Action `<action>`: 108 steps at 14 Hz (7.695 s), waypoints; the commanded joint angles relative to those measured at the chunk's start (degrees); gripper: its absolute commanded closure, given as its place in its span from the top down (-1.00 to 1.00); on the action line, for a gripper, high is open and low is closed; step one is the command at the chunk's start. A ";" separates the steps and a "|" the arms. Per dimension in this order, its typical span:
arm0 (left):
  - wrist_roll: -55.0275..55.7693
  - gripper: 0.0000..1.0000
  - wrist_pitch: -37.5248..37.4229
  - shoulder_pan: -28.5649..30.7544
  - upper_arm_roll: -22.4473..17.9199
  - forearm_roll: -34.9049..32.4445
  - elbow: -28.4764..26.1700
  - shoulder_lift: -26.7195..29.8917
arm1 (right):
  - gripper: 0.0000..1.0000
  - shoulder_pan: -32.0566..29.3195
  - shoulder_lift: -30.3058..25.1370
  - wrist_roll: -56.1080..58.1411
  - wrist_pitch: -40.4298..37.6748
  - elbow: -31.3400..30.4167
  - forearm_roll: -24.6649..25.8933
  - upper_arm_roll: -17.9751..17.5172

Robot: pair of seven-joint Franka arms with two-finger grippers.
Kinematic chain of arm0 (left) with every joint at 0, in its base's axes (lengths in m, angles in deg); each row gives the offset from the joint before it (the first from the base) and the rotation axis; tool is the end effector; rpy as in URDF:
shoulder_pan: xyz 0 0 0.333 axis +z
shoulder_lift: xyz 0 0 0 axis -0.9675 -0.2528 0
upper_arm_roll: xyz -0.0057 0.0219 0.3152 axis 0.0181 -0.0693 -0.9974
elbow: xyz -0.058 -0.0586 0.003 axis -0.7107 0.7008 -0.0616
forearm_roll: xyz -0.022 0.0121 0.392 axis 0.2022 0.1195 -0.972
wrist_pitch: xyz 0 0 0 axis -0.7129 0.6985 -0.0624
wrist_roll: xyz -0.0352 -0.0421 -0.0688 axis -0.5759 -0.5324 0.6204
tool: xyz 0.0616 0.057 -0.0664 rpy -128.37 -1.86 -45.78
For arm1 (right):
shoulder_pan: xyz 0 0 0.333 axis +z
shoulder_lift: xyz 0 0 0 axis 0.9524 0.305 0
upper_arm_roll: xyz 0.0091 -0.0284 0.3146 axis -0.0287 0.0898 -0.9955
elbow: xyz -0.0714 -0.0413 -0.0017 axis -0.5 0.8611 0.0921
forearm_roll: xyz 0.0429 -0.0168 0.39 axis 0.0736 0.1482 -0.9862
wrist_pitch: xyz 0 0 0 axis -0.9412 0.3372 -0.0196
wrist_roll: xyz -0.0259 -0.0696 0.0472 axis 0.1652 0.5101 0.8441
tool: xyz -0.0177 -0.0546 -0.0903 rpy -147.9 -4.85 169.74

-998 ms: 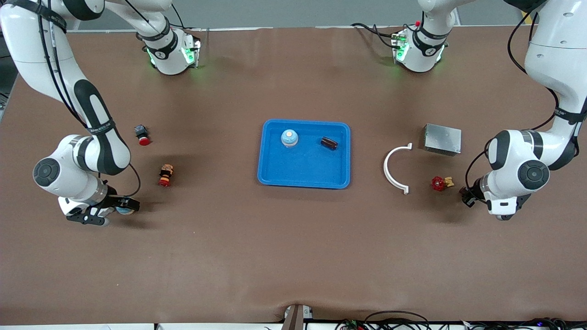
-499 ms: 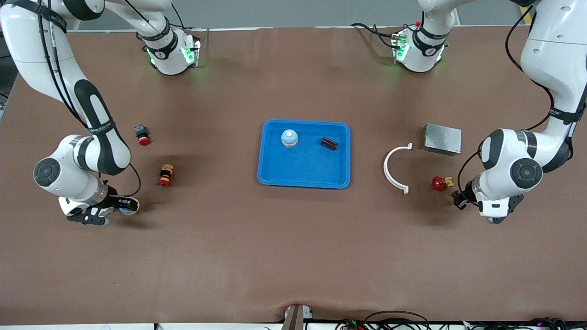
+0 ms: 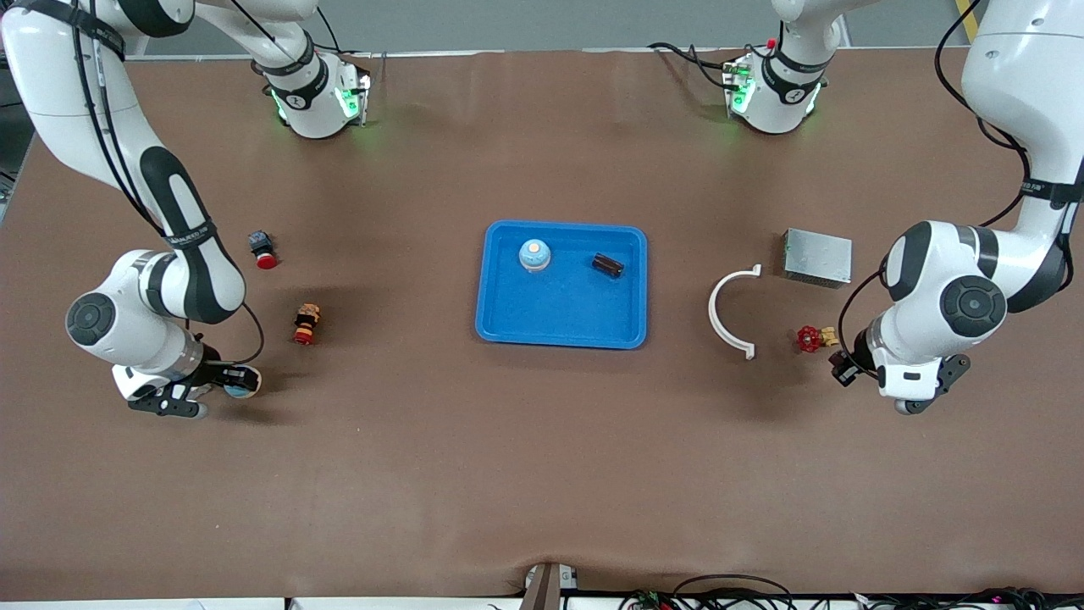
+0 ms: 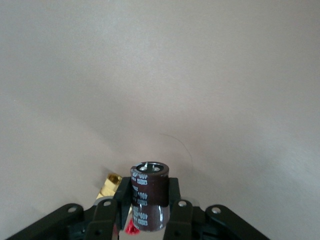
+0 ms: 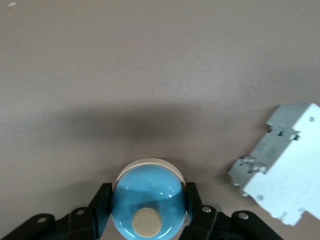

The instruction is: Place electrolytic capacitor and blue bell in tray

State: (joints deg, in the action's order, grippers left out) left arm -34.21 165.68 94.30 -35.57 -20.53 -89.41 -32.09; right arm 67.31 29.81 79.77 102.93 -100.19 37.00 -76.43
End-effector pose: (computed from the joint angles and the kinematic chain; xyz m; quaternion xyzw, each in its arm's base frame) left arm 0.6403 -0.0236 0.2823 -0.9441 -0.3258 -0.0058 0.0490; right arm 0.6393 -0.0690 0.1880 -0.9973 0.0688 -0.0237 0.0111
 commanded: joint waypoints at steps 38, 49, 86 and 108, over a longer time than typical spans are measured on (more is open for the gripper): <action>36.56 -1.00 -8.31 -10.24 14.94 4.98 5.85 0.30 | -1.00 51.43 3.54 -94.46 -8.91 10.99 5.37 0.25; 47.38 -1.00 -4.45 -16.31 14.94 4.46 5.85 -3.57 | -1.00 51.87 7.23 -96.57 -6.54 13.45 5.46 0.25; 62.77 1.00 1.18 -26.07 11.07 0.50 5.76 -14.83 | 1.00 36.15 -6.38 -56.79 -31.49 12.14 6.25 0.43; 27.04 1.00 -20.16 -14.47 11.51 0.41 20.00 -0.42 | 1.00 10.31 -29.06 -9.93 -44.42 7.21 7.22 0.25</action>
State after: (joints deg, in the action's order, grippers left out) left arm -1.54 148.82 78.26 -24.36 -19.09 -69.40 -35.16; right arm 80.39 3.94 66.69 58.69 -90.78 43.69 -74.98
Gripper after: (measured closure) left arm 0.000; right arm 0.000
